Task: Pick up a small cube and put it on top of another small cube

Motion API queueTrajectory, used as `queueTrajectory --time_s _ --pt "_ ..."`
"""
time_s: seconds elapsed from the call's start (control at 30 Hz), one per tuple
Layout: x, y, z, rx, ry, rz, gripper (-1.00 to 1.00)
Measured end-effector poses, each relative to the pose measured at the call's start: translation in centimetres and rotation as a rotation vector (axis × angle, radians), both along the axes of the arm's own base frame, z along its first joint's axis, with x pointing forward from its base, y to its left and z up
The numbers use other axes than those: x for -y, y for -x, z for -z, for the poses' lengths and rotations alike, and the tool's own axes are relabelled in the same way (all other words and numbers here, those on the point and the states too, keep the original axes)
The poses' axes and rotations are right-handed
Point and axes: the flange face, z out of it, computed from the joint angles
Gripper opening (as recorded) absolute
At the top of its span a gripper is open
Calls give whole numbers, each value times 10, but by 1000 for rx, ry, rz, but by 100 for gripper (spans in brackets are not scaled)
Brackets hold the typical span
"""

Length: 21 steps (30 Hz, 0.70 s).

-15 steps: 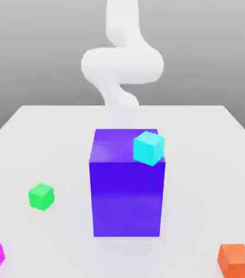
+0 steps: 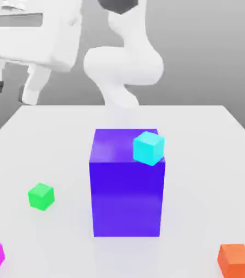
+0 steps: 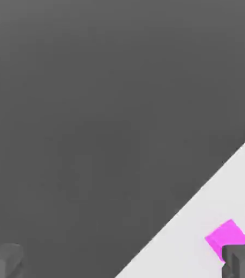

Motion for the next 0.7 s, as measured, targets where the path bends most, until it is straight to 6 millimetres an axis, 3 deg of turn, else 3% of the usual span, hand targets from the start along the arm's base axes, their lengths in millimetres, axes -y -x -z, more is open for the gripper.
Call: queueTrajectory --time_s 0.2,0.5,0.67,0.7 --pt "72 1 100 -74 -113 305 0" --pt "132 31 244 -151 -321 723 0" --pt "142 40 320 -160 -366 810 0" --pt "142 41 330 -161 -367 811 -100"
